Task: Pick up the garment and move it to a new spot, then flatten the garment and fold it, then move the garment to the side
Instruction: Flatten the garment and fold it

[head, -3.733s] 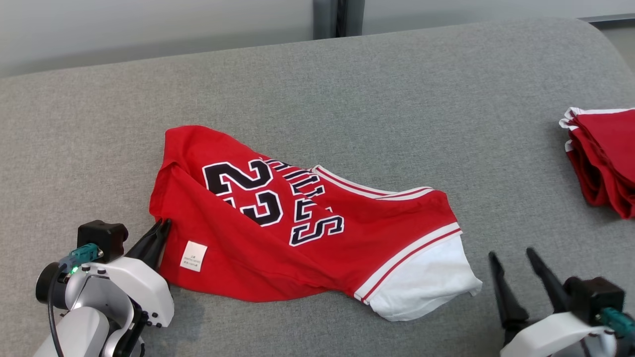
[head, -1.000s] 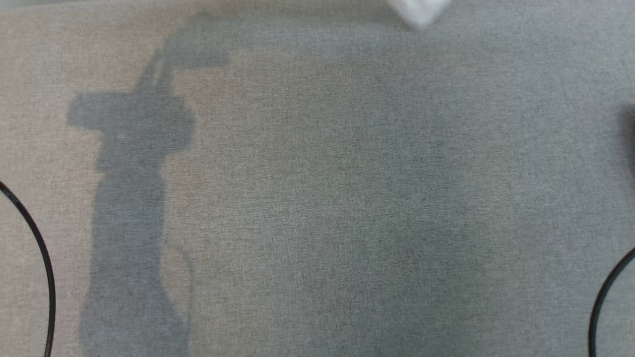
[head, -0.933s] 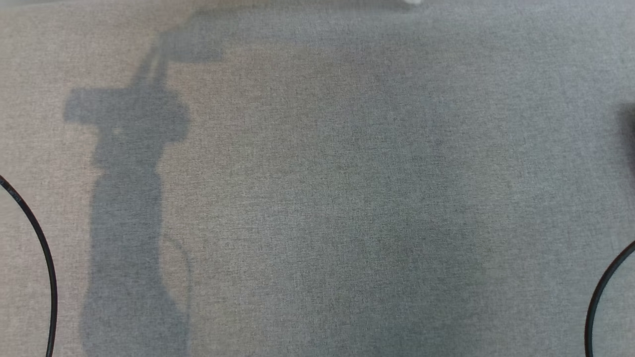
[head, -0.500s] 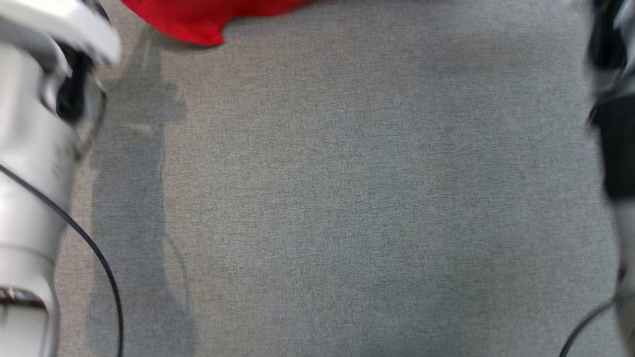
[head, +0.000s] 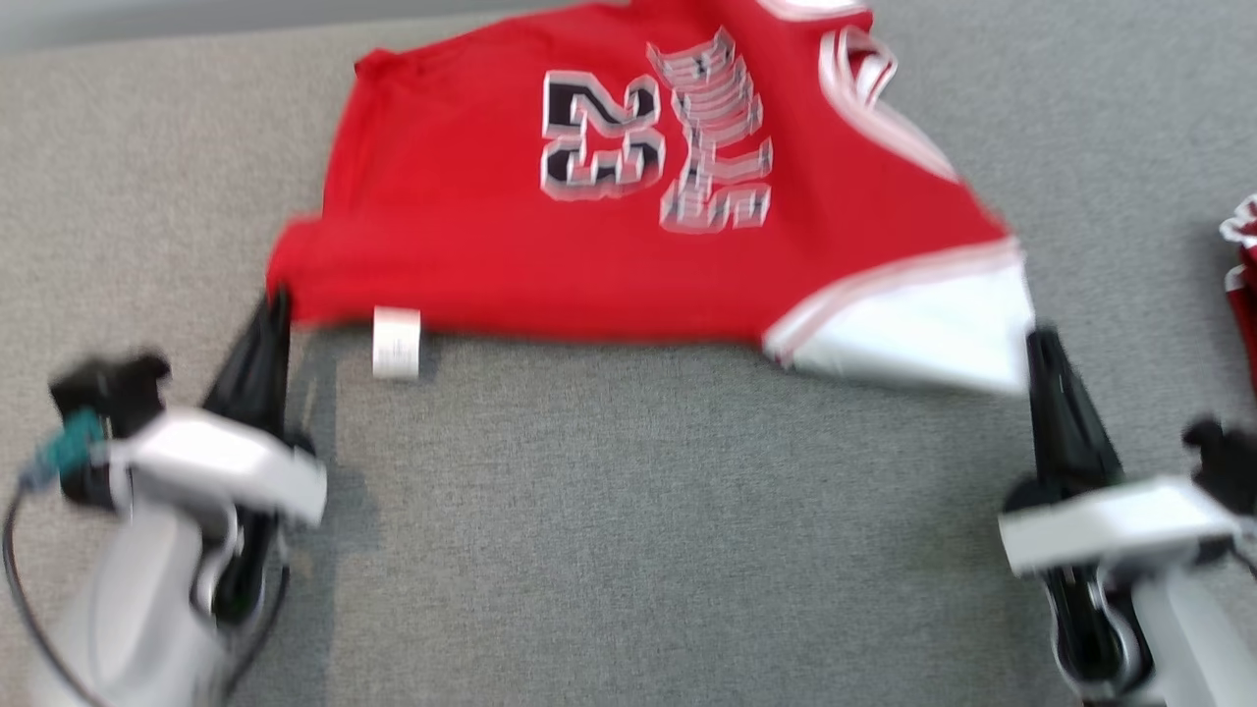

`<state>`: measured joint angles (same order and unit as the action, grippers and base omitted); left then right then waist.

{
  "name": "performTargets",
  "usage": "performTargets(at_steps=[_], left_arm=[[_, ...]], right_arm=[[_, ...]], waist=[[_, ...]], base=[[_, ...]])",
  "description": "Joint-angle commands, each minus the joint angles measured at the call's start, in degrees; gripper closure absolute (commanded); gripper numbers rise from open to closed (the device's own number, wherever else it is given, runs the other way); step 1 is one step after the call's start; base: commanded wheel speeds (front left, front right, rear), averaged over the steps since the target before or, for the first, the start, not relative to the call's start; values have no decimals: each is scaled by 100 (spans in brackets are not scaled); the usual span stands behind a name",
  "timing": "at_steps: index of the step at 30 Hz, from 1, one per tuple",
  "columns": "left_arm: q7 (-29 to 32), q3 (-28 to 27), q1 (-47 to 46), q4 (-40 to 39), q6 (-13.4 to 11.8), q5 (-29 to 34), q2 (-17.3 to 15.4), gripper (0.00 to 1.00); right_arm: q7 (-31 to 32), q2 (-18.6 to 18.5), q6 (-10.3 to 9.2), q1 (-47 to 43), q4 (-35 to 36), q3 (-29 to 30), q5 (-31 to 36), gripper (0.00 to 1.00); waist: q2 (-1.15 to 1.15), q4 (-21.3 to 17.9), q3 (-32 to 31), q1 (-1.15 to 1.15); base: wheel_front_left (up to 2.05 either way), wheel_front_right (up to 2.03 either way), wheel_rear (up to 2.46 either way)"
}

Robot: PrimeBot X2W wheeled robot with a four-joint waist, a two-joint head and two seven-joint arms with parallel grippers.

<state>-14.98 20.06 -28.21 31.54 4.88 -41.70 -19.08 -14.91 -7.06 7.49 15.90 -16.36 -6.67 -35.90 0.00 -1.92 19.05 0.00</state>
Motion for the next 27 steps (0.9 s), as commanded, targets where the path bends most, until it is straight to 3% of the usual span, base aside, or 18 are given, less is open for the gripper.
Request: performTargets(at_steps=[1,14,15,22,27], left_arm=[[-23,-53,377,-320,-118,52,-114,100],[996,-295,3310,-3669,-1908,32,-843,100],[996,-295,3310,-3669,-1908,32,-843,100],[1509,-392,4351,-4979,-2731,51,-1037,100],[1734,-372,4604,-5464,-2986,84,-1113,100]], right_arm=[[68,-96,0,-304,182,71,-39,100],[1585,241,0,-2661,2183,760,485,100],[1585,241,0,-2661,2183,760,485,100],[2436,388,0,-3472,2982,1129,678,100],[2863,405,0,-3685,3314,1260,666,100]], waist=[[0,-48,-229,0],[0,-106,-979,0],[0,-106,-979,0],[0,-65,-1243,0],[0,-30,-1284,0]], base=[[0,0,0],[0,0,0],[0,0,0],[0,0,0],[0,0,0]])
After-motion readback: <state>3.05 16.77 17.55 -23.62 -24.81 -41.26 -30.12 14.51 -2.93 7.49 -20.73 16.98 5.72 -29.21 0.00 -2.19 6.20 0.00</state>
